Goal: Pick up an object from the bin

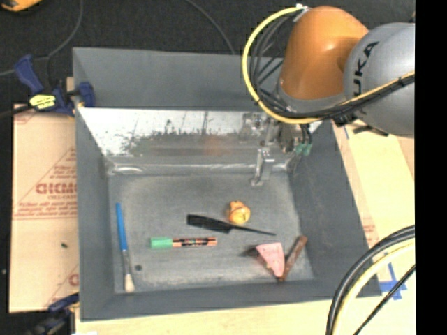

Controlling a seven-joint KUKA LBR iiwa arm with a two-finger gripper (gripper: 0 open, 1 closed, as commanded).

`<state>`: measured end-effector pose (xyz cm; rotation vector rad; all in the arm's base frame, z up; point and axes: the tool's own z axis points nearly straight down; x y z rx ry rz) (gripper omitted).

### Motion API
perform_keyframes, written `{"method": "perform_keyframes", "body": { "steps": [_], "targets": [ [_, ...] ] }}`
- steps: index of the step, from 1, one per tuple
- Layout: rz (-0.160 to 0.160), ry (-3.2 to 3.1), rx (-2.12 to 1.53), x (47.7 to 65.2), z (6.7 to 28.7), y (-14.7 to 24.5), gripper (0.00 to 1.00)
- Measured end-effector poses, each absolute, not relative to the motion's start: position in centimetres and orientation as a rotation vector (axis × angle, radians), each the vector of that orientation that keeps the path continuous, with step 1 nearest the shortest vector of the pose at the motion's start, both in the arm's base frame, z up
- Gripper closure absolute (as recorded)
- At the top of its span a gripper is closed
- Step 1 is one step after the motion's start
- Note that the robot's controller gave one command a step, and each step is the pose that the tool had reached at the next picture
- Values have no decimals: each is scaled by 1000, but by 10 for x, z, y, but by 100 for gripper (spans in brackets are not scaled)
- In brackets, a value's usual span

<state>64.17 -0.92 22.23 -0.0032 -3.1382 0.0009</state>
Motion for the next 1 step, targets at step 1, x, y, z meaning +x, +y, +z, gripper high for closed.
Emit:
{"method": "perform_keyframes", "body": {
  "steps": [1],
  "targets": [
    [1,-3147,-3,643,228,-9,0]
  ]
}}
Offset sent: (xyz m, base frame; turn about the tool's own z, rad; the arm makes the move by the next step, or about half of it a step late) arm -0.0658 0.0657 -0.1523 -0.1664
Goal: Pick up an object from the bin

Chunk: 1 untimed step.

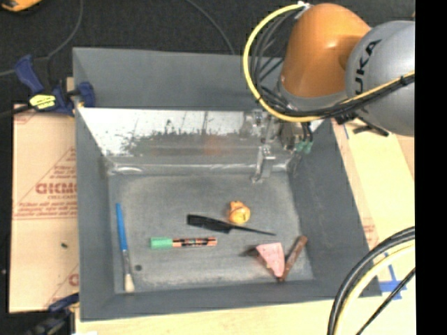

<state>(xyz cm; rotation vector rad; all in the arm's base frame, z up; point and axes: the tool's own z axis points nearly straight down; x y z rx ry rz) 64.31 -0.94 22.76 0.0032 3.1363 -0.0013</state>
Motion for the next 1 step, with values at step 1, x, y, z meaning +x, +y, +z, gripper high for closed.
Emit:
{"method": "perform_keyframes", "body": {
  "steps": [1],
  "targets": [
    [-1,3131,-207,588,96,44,0]
  ]
}}
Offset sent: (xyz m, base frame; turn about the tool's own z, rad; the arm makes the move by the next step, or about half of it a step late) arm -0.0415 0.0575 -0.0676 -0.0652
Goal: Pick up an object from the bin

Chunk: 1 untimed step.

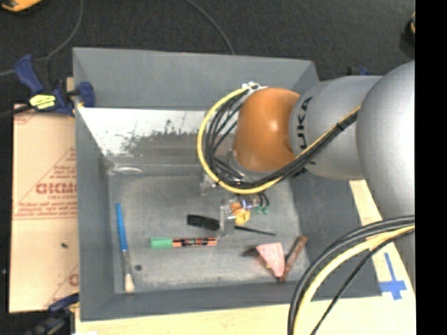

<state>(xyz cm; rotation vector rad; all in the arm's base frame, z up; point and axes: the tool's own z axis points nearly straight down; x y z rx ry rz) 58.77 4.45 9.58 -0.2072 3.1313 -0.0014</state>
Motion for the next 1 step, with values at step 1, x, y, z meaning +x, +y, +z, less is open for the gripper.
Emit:
{"method": "perform_keyframes", "body": {
  "steps": [1],
  "targets": [
    [0,3133,-107,601,156,47,0]
  ]
}}
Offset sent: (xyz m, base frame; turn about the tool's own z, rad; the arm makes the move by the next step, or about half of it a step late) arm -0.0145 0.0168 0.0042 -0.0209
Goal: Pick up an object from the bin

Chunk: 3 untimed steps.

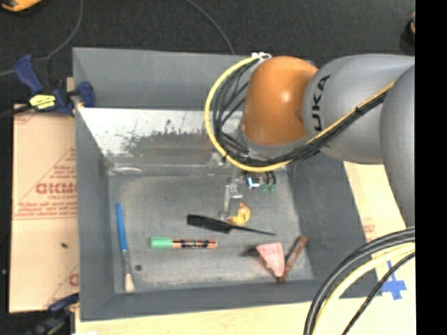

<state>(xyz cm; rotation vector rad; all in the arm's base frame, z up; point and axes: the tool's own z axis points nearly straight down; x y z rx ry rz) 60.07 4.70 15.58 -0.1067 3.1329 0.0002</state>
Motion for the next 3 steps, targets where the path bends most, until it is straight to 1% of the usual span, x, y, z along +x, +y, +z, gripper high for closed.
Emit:
{"method": "perform_keyframes", "body": {
  "steps": [1,2,3],
  "targets": [
    [-1,3129,-239,573,99,60,0],
    [-1,3113,-308,595,70,54,0],
    [1,3129,-145,567,72,51,100]
  ]
}}
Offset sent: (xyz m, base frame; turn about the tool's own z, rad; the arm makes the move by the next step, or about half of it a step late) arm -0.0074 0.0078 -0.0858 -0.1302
